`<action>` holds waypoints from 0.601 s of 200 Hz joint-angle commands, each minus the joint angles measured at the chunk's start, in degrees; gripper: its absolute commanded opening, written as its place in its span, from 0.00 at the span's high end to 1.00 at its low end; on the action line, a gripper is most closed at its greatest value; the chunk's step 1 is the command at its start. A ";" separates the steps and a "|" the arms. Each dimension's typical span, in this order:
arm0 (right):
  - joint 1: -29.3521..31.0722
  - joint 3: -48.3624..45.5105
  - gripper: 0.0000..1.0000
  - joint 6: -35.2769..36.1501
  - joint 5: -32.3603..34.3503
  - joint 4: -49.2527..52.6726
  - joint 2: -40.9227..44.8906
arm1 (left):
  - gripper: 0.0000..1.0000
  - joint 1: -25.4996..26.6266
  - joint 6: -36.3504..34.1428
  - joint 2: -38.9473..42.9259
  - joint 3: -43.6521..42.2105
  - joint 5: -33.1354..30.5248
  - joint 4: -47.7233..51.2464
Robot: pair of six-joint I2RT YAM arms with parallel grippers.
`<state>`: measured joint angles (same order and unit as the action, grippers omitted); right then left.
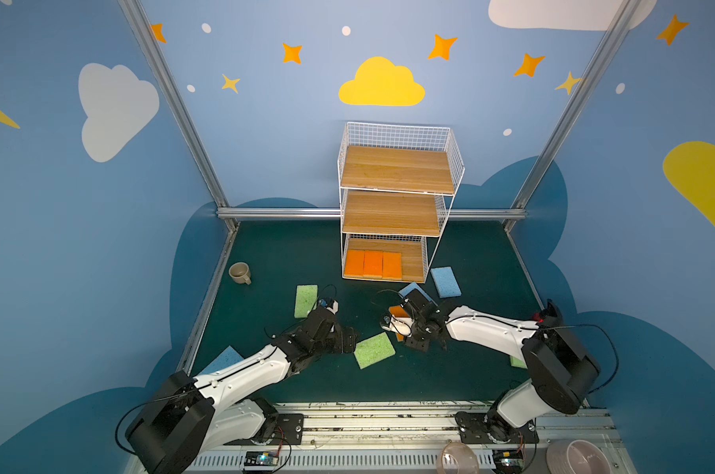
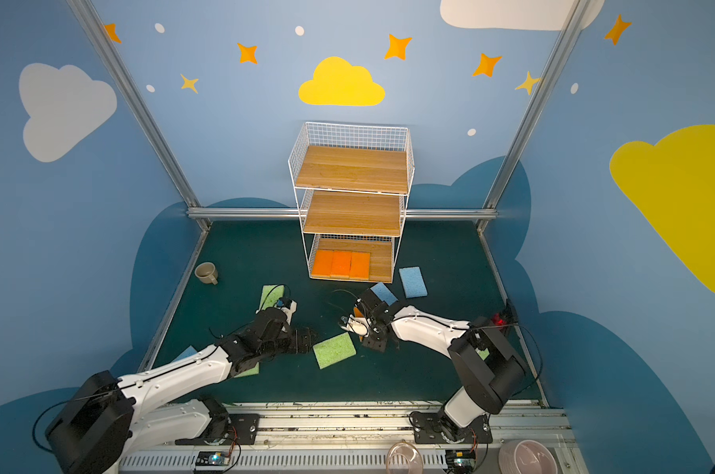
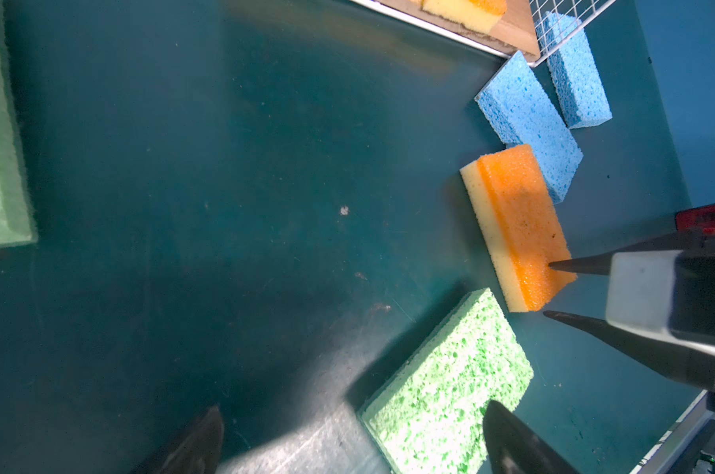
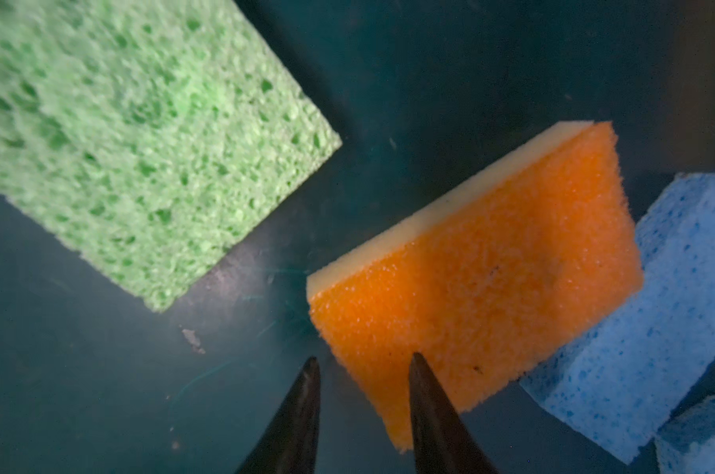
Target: Place and organize the cleaning sponges onto the shelf
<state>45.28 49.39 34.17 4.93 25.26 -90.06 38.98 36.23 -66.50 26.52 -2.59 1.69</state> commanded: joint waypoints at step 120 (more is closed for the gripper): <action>2.45 -3.07 1.00 1.25 5.55 -8.48 -0.58 | 0.02 -0.73 -0.07 -0.88 0.98 -0.05 -0.05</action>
<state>47.46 48.21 35.64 10.96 17.74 -92.38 38.61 36.25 -67.94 26.52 -2.57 1.41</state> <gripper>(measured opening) 0.048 0.981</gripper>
